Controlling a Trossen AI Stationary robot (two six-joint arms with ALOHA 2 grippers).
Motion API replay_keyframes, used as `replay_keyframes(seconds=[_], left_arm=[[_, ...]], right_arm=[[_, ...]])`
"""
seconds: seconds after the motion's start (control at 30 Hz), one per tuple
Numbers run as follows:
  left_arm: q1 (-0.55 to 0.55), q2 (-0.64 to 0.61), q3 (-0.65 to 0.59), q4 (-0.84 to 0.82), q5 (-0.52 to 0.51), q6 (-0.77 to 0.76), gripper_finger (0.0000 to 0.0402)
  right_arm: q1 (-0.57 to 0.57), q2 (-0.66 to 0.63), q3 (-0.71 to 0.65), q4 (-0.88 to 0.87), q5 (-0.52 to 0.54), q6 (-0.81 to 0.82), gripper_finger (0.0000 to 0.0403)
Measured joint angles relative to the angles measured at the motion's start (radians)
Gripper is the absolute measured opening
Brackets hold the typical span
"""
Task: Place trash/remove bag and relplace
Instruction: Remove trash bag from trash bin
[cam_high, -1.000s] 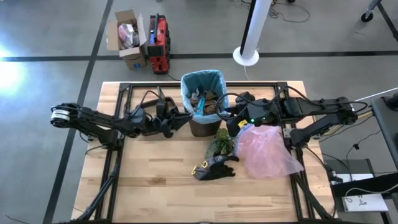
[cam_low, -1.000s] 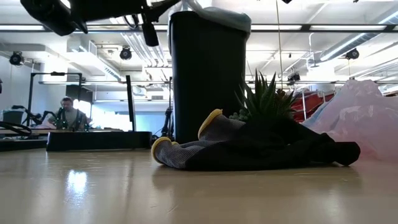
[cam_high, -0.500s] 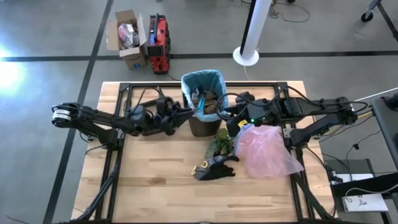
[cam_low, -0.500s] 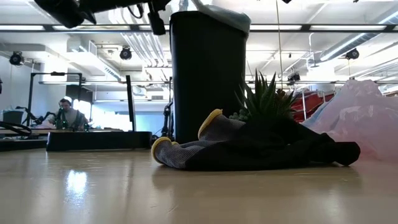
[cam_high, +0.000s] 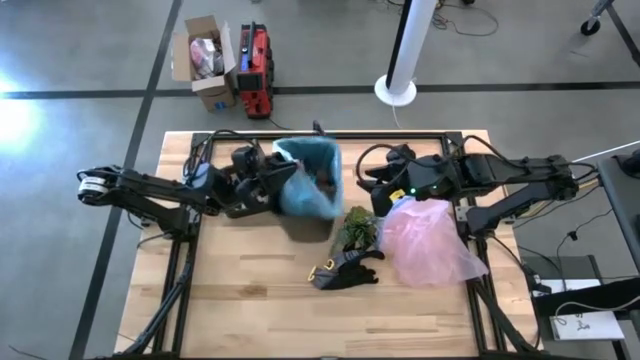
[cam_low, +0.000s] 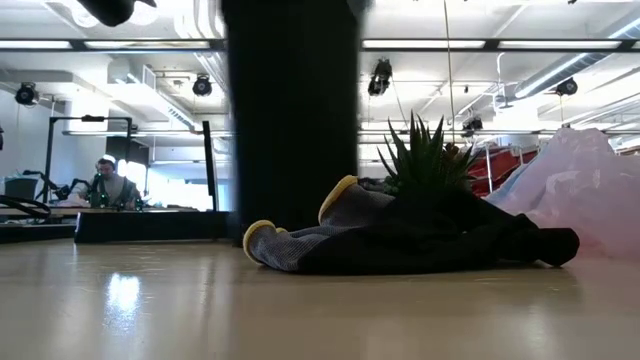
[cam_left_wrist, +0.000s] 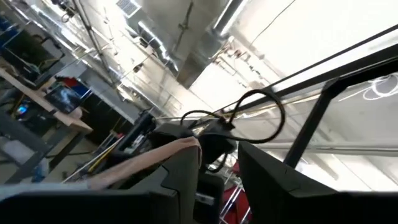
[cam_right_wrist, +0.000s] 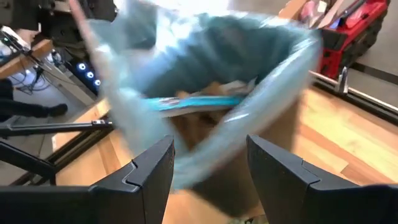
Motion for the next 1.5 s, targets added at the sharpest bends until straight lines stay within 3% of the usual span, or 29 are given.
replay_keyframes(seconds=[0.23, 0.57, 0.77, 0.93, 1.5], left_arm=[[0.000, -0.006, -0.020, 0.000, 0.003, -0.002, 0.0103], [0.000, -0.004, -0.025, -0.001, 0.009, -0.010, 0.0103], [0.000, -0.007, -0.020, 0.000, 0.028, -0.019, 0.0100], [0.000, -0.011, -0.022, 0.002, 0.081, -0.022, 0.0102], [0.000, -0.010, -0.024, -0.157, 0.224, 0.009, 0.0105]], right_arm=[[-0.002, 0.011, 0.000, 0.026, 0.039, -0.009, 0.0186], [-0.015, 0.132, 0.002, 0.509, 0.025, -0.174, 0.0186], [-0.028, 0.213, 0.001, 0.618, 0.013, -0.187, 0.0186], [-0.028, 0.250, 0.001, 0.727, -0.061, -0.220, 0.0186], [-0.028, 0.257, 0.001, 0.786, -0.117, -0.218, 0.0186]])
